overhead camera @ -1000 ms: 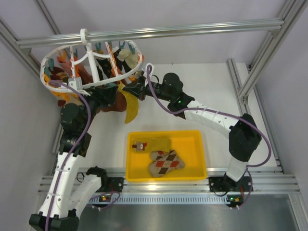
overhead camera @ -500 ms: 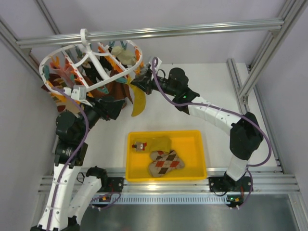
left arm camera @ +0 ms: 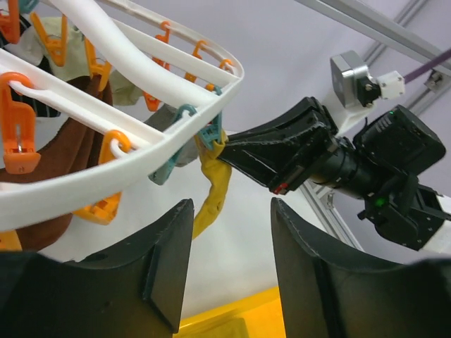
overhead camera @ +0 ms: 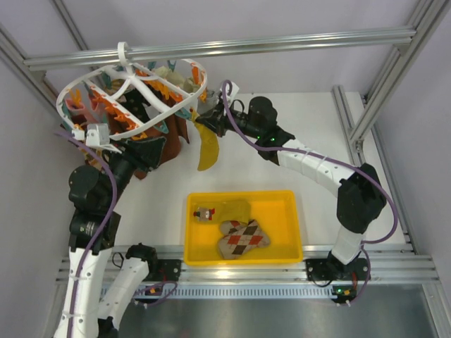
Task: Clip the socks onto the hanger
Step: Clamp the sock onto the hanger.
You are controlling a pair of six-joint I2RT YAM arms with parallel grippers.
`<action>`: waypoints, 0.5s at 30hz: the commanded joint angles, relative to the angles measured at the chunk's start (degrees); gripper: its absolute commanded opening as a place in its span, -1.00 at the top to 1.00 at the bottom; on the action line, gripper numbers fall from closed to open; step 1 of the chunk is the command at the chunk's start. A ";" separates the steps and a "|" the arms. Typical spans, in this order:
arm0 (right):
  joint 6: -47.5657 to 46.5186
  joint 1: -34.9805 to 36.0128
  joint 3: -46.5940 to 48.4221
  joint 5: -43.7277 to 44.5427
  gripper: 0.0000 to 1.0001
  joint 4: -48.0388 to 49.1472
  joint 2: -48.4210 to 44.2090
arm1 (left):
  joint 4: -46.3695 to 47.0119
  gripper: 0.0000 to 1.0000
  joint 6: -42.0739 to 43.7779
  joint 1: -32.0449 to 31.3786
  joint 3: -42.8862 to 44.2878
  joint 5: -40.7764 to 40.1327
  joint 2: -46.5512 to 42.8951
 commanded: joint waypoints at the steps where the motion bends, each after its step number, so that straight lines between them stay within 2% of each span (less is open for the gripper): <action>1: -0.47 -0.86 3.47 -0.28 1.00 -0.49 -2.62 | -0.29 -0.04 0.88 0.38 2.93 -3.81 3.61; 6: 0.06 -0.78 3.20 -1.86 1.00 -0.66 -3.23 | 4.09 -0.04 1.24 0.30 0.83 -2.75 4.67; 15: 1.03 -0.16 3.20 -6.51 0.95 -2.07 -4.02 | 9.02 0.01 1.41 0.30 -0.67 -6.79 6.52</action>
